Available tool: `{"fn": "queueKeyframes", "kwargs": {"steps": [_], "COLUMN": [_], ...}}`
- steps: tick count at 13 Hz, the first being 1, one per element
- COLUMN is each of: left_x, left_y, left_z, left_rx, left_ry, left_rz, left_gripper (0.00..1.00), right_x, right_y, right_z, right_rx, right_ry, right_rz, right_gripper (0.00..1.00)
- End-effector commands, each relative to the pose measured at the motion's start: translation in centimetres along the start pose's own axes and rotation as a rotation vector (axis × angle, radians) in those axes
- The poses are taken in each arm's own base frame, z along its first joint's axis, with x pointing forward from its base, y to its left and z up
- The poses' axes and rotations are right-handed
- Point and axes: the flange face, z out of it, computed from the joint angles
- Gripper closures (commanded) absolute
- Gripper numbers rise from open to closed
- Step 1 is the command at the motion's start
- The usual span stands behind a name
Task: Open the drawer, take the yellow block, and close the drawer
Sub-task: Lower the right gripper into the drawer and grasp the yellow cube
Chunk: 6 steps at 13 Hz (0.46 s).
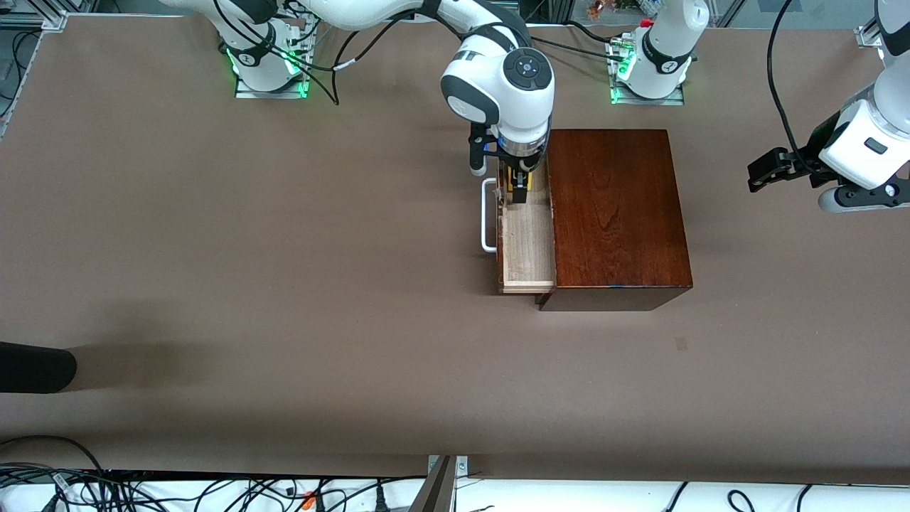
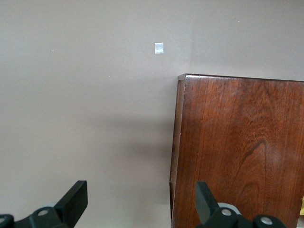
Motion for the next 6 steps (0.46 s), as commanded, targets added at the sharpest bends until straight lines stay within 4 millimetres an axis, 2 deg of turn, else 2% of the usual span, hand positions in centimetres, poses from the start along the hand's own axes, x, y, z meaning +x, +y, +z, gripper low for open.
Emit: {"fn": "queueKeyframes", "kwargs": {"steps": [1, 6], "left_x": [0.37, 0.49], "left_y": [0.1, -0.5], "left_z": [-0.55, -0.44], "left_rx": [-0.025, -0.024], "left_ry": [-0.008, -0.01], "left_rz": [0.025, 0.081], "left_gripper": [0.0, 0.0], "right_x": [-0.59, -0.67], "right_y": [0.68, 0.94], "right_z": [0.72, 1.13], "right_rx": [-0.006, -0.007], "right_ry": [0.011, 0.014], "right_rz": [-0.001, -0.007], "right_gripper": [0.0, 0.0]}}
